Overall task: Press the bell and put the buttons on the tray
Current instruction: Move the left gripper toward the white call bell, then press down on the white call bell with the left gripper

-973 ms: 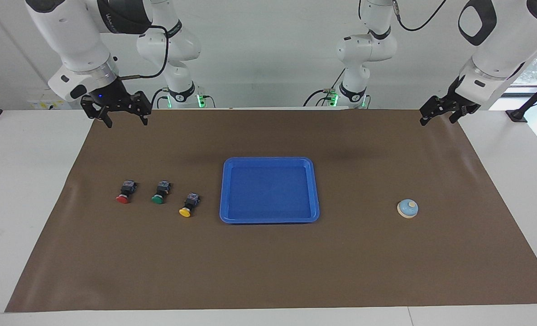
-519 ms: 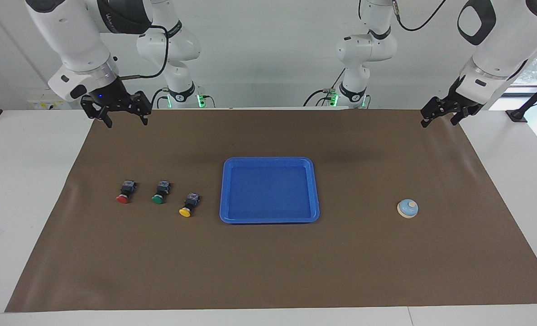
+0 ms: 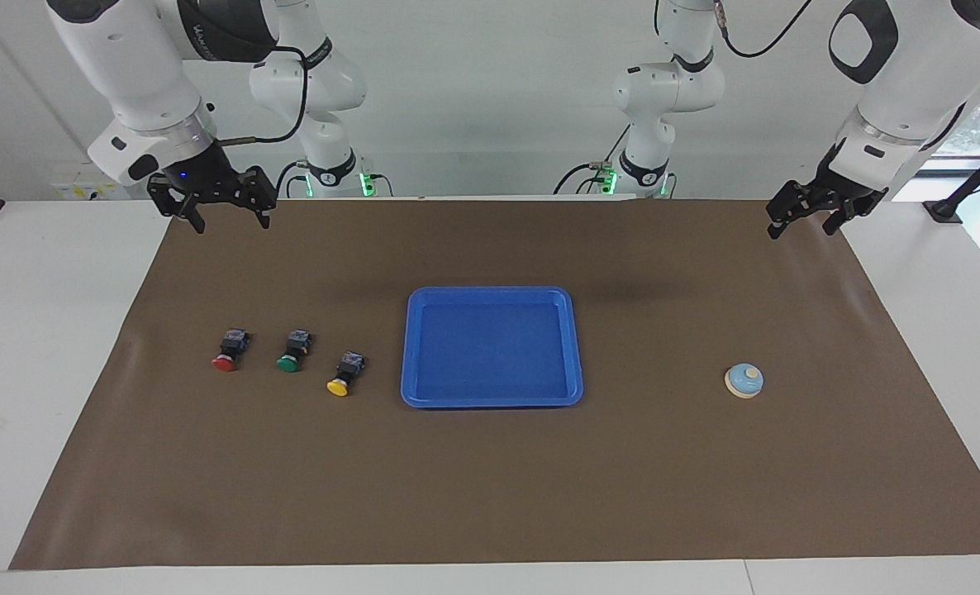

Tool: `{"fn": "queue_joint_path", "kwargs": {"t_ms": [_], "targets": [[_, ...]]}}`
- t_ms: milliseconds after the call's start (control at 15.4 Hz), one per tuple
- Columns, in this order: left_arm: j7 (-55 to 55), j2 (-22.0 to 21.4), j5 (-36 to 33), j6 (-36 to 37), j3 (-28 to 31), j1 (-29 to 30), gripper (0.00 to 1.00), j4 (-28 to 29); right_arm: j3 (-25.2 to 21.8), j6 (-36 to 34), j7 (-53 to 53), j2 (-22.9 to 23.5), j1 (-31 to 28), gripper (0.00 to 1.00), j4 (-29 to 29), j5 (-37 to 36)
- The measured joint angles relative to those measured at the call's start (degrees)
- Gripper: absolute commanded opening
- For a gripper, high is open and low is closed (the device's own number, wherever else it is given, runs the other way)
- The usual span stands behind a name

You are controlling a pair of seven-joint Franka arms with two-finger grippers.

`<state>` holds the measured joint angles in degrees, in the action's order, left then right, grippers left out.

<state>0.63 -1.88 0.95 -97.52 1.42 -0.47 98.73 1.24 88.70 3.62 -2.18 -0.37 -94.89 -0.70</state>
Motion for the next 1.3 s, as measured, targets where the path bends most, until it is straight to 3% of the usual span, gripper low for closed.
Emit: {"fn": "queue_joint_path", "kwargs": {"t_ms": [389,908,1297], "targets": [[-2.6,3.1,-0.3,-5.4,0.7,0.2,0.0,2.7,0.0,0.0,0.0,0.0,0.0,1.0,0.0,0.0],[-2.8,17.5,-0.7,-19.9,0.7,0.2,0.0,2.1,0.0,0.0,0.0,0.0,0.0,1.0,0.0,0.0],[-2.8,19.8,-0.7,-22.0,0.7,1.2,0.0,2.1,0.0,0.0,0.0,0.0,0.0,1.0,0.0,0.0]]}}
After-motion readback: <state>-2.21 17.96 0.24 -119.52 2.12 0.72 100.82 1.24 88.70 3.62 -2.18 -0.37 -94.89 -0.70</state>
